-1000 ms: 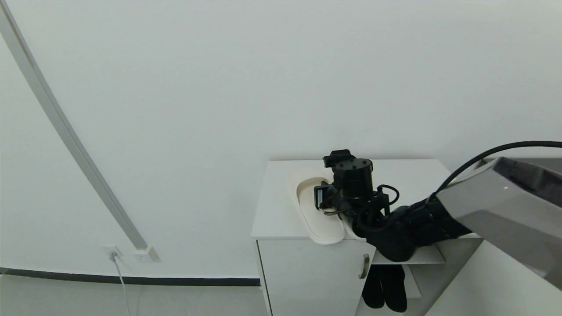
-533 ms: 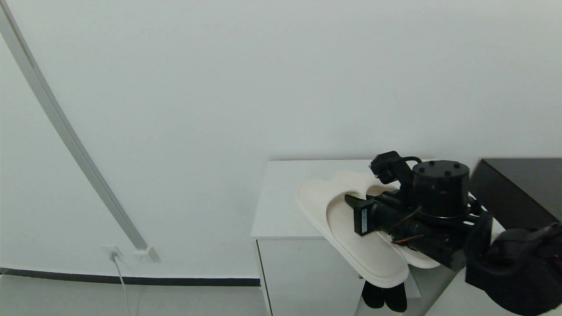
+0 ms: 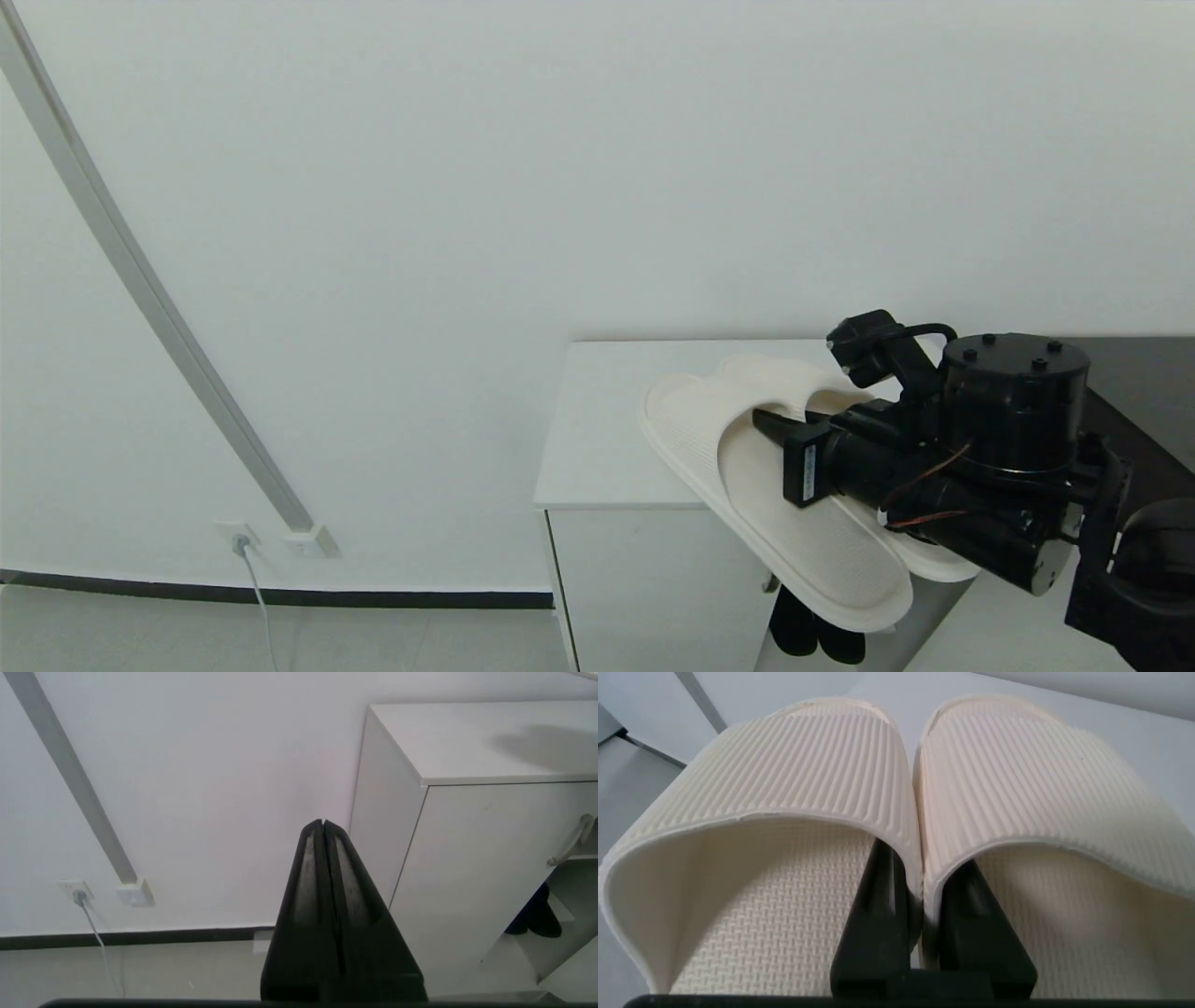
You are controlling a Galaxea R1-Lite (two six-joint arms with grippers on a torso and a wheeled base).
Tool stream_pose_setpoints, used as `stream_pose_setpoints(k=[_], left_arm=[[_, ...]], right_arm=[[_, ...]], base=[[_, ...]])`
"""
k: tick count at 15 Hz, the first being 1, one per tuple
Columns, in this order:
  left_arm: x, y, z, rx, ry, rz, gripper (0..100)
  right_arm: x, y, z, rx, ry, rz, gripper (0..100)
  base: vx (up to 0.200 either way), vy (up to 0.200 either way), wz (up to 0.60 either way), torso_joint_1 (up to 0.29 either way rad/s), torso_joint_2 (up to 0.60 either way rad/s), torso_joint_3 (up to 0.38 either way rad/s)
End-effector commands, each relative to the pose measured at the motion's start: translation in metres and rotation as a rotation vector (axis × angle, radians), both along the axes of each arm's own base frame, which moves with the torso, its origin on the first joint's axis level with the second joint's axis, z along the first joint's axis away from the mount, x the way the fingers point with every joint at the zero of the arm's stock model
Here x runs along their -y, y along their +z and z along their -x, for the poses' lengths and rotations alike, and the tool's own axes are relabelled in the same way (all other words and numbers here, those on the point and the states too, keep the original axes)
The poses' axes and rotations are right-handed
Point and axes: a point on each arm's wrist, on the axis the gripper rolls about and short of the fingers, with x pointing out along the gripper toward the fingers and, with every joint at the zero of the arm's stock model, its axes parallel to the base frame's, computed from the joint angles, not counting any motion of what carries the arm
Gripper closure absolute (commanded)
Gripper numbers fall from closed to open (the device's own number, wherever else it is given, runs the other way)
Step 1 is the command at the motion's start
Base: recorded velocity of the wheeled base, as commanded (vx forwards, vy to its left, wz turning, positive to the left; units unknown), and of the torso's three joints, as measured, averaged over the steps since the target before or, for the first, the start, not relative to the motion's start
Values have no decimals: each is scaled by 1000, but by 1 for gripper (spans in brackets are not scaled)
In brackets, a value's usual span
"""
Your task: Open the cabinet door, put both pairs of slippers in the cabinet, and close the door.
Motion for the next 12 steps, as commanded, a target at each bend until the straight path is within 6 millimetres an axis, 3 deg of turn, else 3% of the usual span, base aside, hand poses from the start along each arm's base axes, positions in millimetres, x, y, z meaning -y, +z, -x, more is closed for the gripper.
stream_pose_setpoints(k=[1,12], left_arm=[[0,0,0,-1,0,1,100],[0,0,0,-1,0,1,100]], right_arm=[[-2,-3,-2,-7,-1,6,100],[-1,-9,0,-21,-3,23,100]], base=[[-200,0,0,-2,2,7],[-200,0,0,3,1,4]])
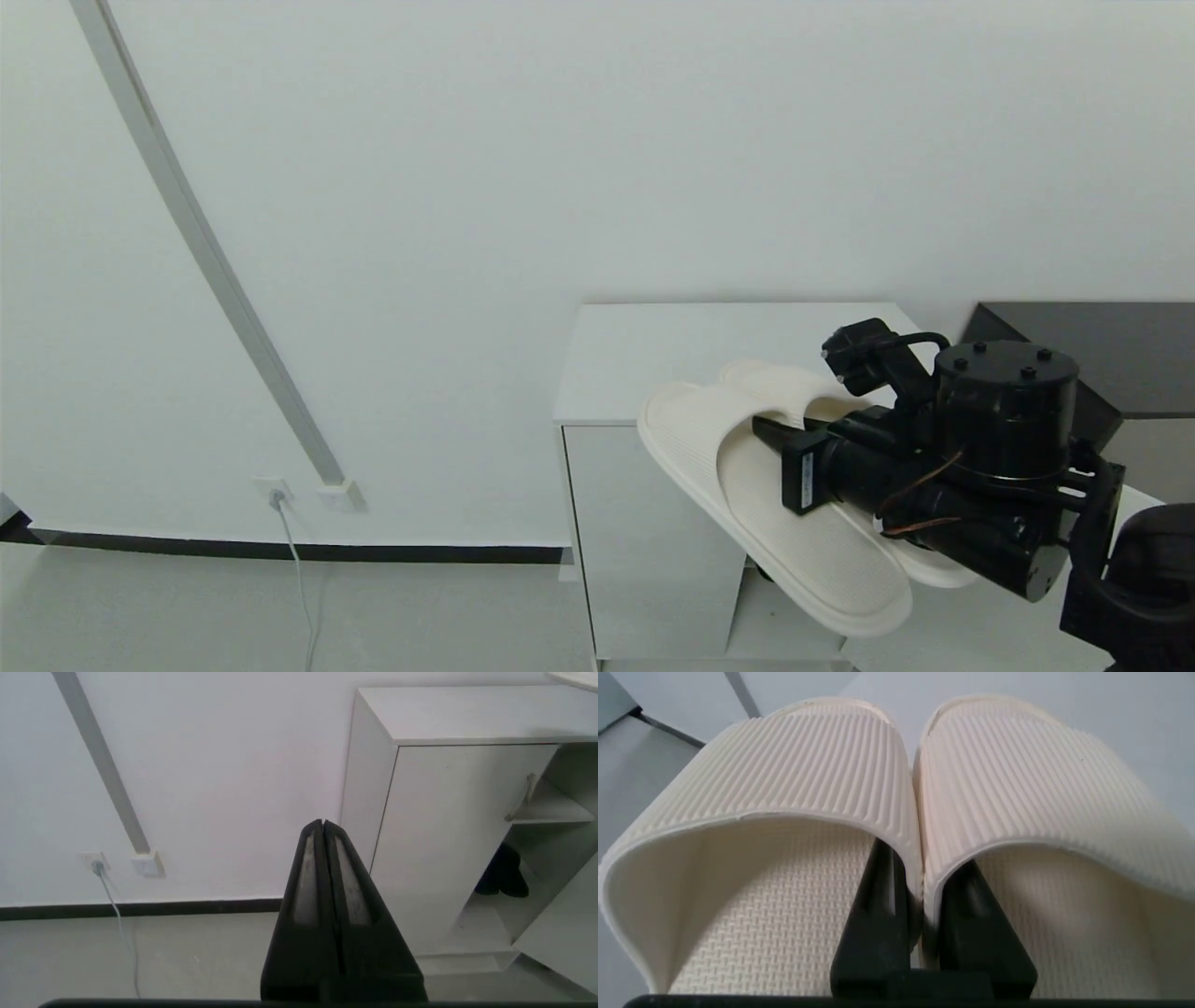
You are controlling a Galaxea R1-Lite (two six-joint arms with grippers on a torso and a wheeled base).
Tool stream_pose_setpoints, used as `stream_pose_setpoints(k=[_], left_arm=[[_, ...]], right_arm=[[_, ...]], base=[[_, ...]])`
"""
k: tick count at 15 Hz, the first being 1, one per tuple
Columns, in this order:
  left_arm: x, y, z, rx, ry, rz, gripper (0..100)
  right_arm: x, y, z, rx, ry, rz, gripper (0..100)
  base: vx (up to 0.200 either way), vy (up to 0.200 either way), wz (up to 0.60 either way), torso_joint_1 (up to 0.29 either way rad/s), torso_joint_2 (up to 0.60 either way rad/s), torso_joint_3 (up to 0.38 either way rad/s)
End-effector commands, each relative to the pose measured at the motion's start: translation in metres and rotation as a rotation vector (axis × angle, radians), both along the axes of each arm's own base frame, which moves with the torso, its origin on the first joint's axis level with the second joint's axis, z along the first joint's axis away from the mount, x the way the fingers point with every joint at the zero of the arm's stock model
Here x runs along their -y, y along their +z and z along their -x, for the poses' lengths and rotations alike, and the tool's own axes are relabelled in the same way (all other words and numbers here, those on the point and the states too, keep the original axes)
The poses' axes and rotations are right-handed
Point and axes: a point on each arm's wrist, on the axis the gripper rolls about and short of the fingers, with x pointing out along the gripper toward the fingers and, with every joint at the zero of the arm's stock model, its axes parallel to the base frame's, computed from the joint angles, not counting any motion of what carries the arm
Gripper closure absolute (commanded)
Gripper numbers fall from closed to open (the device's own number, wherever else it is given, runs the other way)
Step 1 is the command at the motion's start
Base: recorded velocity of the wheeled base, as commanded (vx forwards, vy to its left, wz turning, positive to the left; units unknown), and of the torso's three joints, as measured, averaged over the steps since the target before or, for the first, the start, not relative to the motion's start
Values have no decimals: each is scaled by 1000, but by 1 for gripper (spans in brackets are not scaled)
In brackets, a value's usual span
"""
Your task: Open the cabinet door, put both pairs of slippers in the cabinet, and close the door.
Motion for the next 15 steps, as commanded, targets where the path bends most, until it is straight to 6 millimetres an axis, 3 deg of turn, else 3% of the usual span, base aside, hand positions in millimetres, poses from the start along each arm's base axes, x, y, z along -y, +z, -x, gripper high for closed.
stream_pose_setpoints(k=[1,15], left_arm=[[0,0,0,-1,1,0,100],[0,0,0,-1,1,0,100]], right_arm=[[0,-3,0,-8,1,7,100],[0,-8,3,-19,8,29,100]], base=[[-200,0,0,12,2,2],[0,0,0,0,0,0]])
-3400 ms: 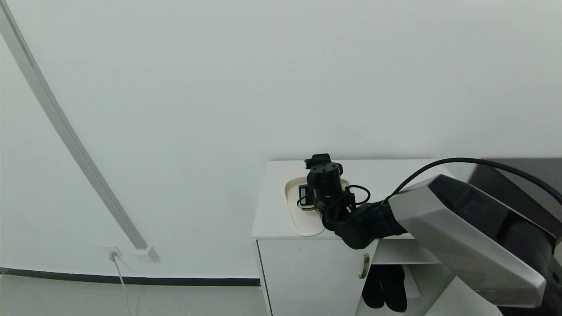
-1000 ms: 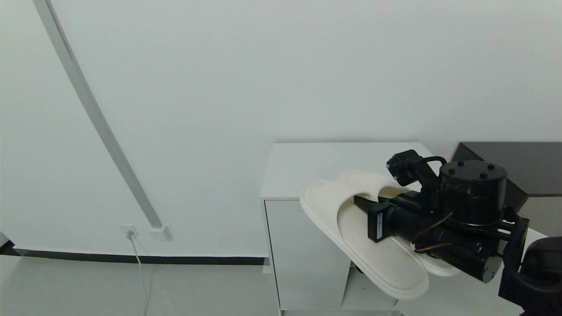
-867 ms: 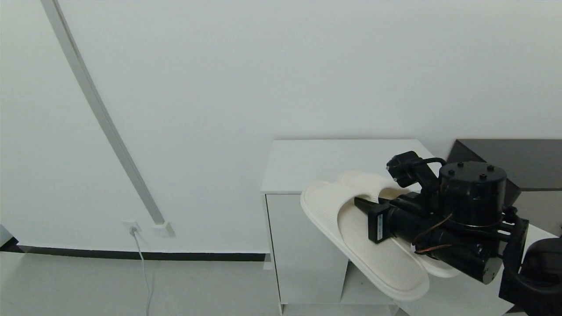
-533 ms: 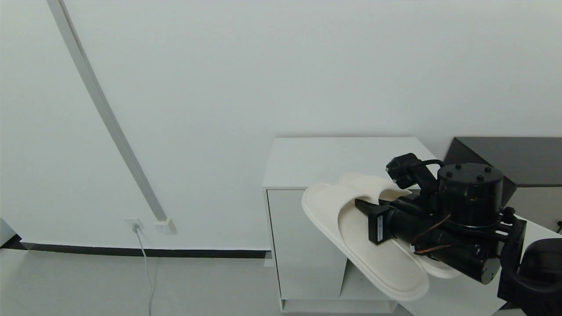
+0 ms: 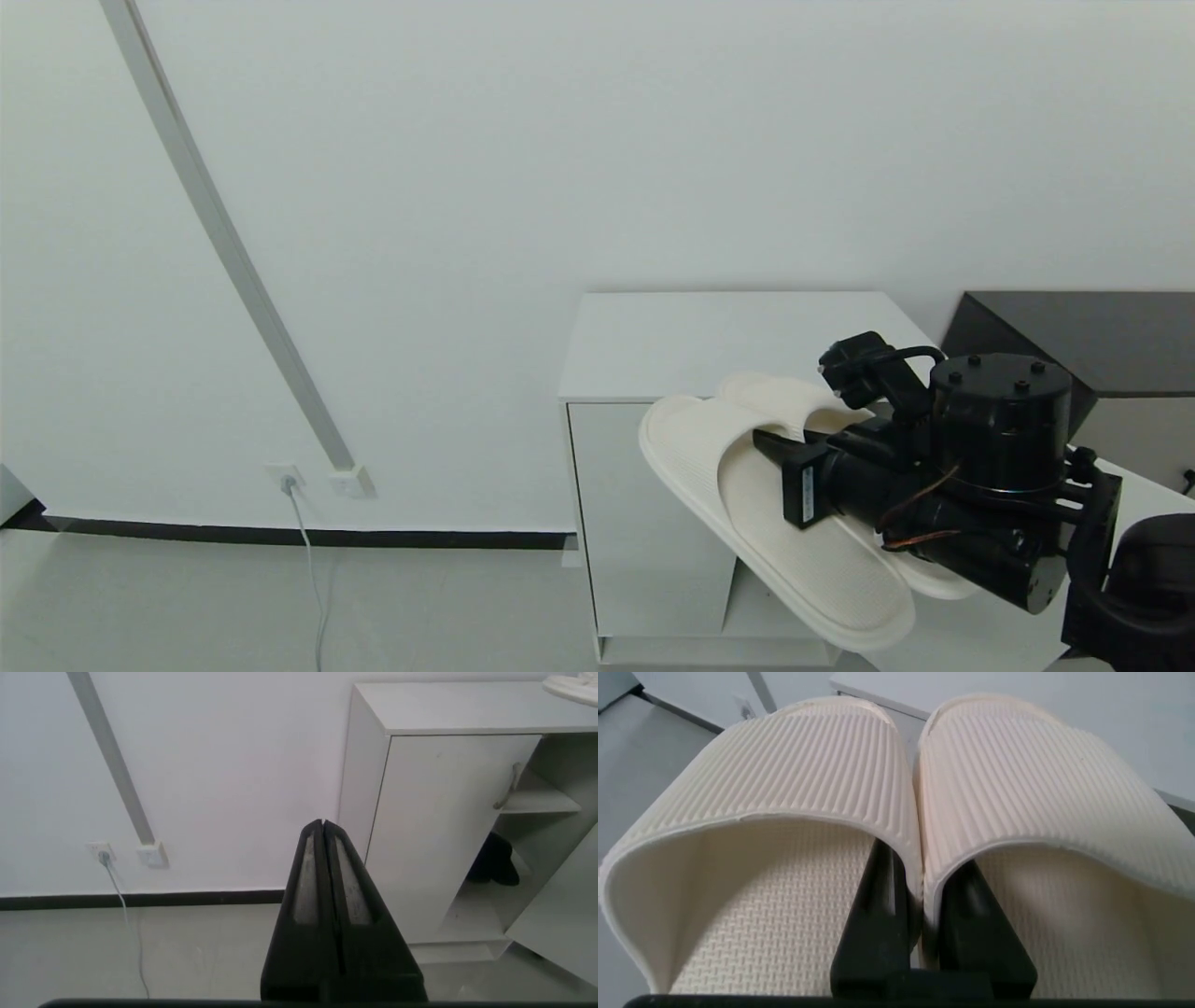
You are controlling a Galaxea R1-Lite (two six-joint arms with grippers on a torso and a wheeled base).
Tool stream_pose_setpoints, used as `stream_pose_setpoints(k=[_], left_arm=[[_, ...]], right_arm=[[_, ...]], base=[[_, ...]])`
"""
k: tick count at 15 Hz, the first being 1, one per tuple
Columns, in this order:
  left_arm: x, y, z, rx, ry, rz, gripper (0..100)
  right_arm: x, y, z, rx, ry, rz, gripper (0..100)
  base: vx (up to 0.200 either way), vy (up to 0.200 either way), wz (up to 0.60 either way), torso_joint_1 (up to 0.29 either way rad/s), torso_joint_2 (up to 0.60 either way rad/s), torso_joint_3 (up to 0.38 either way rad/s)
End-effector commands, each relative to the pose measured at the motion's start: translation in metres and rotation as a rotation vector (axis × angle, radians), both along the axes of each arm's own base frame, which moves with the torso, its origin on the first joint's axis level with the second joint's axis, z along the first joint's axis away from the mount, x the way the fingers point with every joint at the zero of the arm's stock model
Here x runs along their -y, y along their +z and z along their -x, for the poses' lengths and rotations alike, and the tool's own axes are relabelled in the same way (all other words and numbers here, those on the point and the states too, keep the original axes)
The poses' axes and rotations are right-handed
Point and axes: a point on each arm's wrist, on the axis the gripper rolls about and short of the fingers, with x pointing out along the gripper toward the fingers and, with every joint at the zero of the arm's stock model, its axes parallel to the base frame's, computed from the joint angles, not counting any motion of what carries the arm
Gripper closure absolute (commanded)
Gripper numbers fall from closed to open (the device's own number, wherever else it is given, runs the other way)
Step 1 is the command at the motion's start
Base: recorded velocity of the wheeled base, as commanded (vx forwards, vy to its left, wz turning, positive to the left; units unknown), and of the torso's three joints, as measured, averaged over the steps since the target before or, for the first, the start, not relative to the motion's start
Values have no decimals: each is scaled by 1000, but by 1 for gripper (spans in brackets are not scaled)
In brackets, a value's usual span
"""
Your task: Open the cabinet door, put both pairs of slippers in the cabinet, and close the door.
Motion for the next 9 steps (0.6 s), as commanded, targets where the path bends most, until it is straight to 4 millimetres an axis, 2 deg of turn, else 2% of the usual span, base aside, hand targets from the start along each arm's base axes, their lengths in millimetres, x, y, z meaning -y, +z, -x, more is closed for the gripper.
stream_pose_setpoints(k=[1,9], left_arm=[[0,0,0,-1,0,-1,100],[0,0,0,-1,0,0,100]], right_arm=[[-1,-2,0,-2,4,8,100],[-1,-4,0,-9,4,14,100]], base=[[0,-200,0,2,2,-2],[0,-200,0,1,2,2]])
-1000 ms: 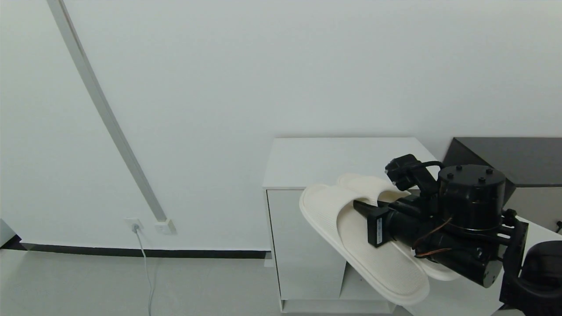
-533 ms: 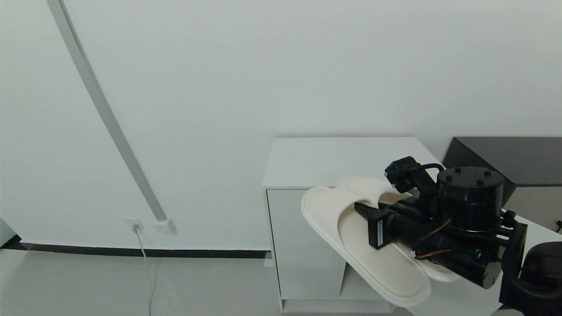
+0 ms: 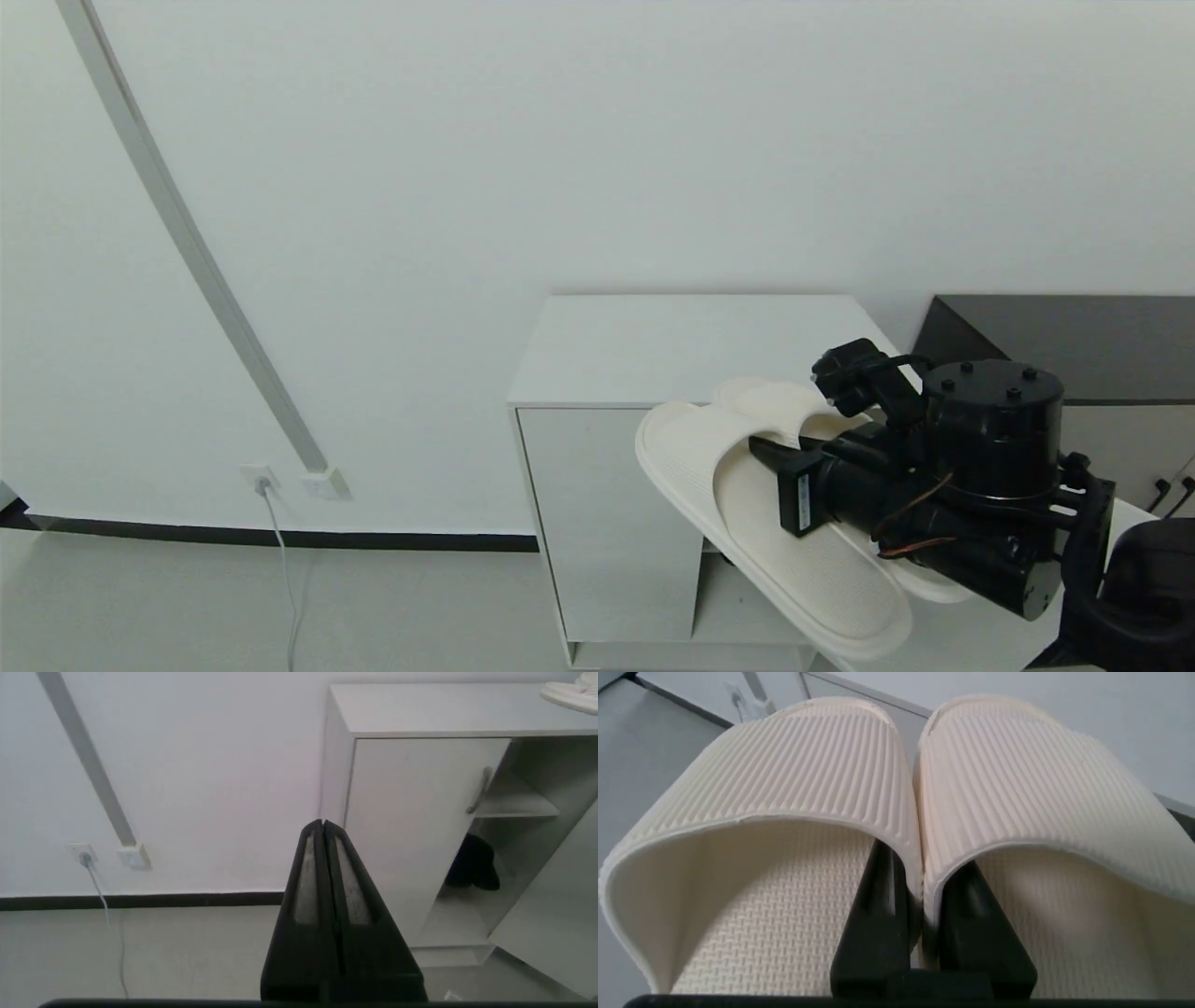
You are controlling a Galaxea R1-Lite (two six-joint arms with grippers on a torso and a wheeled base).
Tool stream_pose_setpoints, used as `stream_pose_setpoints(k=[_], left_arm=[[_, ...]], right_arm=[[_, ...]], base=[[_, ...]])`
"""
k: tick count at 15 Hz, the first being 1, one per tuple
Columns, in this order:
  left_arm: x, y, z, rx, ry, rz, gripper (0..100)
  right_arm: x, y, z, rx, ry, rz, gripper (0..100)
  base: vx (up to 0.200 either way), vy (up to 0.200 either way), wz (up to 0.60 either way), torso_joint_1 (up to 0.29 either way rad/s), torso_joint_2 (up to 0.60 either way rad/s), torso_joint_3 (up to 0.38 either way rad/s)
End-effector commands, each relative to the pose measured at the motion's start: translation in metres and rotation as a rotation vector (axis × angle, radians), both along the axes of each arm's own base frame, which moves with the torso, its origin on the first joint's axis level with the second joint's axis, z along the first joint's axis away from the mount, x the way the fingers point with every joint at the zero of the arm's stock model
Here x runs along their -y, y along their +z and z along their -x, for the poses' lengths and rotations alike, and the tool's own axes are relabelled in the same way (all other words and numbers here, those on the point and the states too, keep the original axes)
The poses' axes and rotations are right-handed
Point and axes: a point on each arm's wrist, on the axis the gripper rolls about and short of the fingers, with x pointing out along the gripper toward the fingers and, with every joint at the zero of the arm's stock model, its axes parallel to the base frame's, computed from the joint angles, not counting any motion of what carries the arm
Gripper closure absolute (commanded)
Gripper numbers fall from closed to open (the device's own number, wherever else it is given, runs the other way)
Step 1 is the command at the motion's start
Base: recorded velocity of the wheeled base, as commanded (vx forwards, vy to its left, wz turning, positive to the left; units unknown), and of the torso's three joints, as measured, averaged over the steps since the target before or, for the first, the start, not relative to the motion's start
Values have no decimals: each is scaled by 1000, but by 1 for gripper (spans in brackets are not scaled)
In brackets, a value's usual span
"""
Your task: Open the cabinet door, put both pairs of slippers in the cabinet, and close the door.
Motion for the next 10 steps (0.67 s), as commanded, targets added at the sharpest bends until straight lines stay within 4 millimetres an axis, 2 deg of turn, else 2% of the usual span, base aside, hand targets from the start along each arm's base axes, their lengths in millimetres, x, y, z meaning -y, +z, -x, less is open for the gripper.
stream_pose_setpoints(k=[1,9,10], left_arm=[[0,0,0,-1,0,0,100],[0,0,0,-1,-1,-1,100],[0,0,0,-1,-1,-1,100]], right_arm=[[-1,-1,0,-4,0,3,100],[0,-2,0,-5,2,3,100],[0,-2,0,-5,0,4,100]], base=[[0,-200,0,2,7,7],[0,-200,0,1,1,1],[0,0,0,0,0,0]])
